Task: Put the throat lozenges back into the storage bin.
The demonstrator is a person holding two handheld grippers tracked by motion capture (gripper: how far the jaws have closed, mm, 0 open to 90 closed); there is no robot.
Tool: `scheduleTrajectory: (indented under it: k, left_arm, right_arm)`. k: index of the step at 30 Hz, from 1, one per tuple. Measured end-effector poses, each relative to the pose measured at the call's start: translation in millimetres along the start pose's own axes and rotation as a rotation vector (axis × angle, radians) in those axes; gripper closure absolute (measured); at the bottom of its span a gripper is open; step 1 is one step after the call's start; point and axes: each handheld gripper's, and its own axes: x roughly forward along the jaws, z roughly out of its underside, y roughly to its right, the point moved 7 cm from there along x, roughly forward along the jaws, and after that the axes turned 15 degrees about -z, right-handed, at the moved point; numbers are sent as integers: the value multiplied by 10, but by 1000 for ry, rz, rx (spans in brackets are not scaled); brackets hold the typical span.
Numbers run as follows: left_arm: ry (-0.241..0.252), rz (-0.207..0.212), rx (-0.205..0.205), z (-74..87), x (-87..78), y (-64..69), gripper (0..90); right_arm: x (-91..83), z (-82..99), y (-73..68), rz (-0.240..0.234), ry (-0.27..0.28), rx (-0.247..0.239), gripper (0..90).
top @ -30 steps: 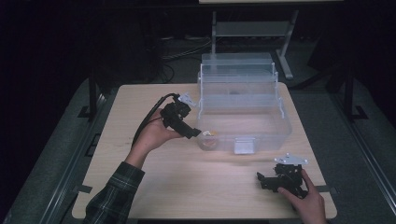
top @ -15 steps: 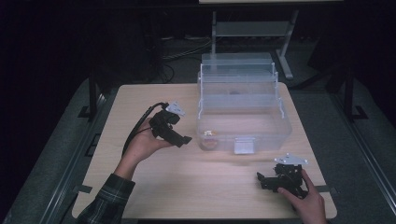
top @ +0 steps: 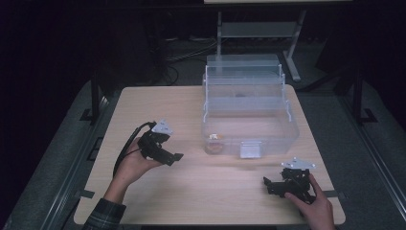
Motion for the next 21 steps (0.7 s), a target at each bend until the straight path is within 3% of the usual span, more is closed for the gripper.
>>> scheduleTrajectory:
  k: [8, 21]
  left_arm:
    - [-4, -15, -33, 323, 5, -16, 119]
    - [4, -47, -63, 682, -16, -20, 119]
  right_arm:
    - [1, 0, 0, 2, 0, 2, 0]
    - [1, -1, 0, 2, 1, 3, 0]
